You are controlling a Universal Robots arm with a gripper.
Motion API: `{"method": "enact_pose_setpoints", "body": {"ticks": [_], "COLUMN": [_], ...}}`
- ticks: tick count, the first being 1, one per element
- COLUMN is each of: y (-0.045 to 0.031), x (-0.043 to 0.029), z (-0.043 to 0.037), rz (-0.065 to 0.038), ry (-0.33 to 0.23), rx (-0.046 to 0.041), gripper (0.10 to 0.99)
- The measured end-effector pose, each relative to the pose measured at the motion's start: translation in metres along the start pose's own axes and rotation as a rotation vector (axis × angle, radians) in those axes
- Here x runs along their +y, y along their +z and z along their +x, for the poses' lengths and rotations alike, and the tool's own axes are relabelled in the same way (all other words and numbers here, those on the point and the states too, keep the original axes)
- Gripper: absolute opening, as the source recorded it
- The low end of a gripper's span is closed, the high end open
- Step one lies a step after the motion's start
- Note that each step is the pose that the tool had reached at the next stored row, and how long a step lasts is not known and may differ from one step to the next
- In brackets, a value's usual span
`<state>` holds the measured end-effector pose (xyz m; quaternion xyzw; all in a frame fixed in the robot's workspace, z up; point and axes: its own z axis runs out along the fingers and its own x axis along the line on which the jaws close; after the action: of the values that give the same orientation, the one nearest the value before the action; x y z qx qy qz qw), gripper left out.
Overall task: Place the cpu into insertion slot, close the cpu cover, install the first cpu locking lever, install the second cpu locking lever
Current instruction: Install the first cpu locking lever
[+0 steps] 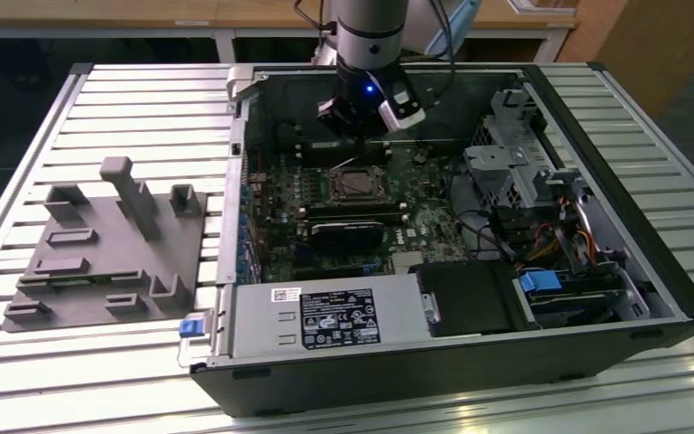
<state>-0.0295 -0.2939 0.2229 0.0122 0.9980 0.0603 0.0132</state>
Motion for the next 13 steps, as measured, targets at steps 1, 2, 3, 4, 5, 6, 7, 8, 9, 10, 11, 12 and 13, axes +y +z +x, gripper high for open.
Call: {"method": "enact_pose_setpoints", "body": {"ticks": [1, 2, 3, 4, 5, 6, 7, 8, 9, 10, 11, 12, 13], "y": [0.0011, 0.0021, 0.0032, 0.0045, 0.0058, 0.0072, 0.0089, 0.0114, 0.0132, 0.0150, 0.0168, 0.0186, 0.0203], "x": [0.0000, 0.0000, 0.0000, 0.0000, 0.0000, 0.0000, -0.0002, -0.0004, -0.0005, -0.0007, -0.0008, -0.0010, -0.0011], "z": [-0.0007, -0.0015, -0.0023, -0.0032, -0.0040, -0.0046, -0.0049, -0.0052, -0.0055, -0.0057, -0.0059, -0.0061, -0.0062], "rz": [0.000, 0.000, 0.000, 0.000, 0.000, 0.000, 0.000, 0.000, 0.000, 0.000, 0.000, 0.000, 0.000], "ry": [0.000, 0.000, 0.000, 0.000, 0.000, 0.000, 0.000, 0.000, 0.000, 0.000, 0.000, 0.000, 0.000], "rx": [0.0000, 0.0000, 0.0000, 0.0000, 0.0000, -0.0001, 0.0000, 0.0000, 0.0000, 0.0000, 0.0000, 0.0000, -0.0001], "gripper": [0.106, 0.106, 0.106, 0.106, 0.106, 0.106, 0.106, 0.106, 0.106, 0.106, 0.106, 0.106, 0.106]}}
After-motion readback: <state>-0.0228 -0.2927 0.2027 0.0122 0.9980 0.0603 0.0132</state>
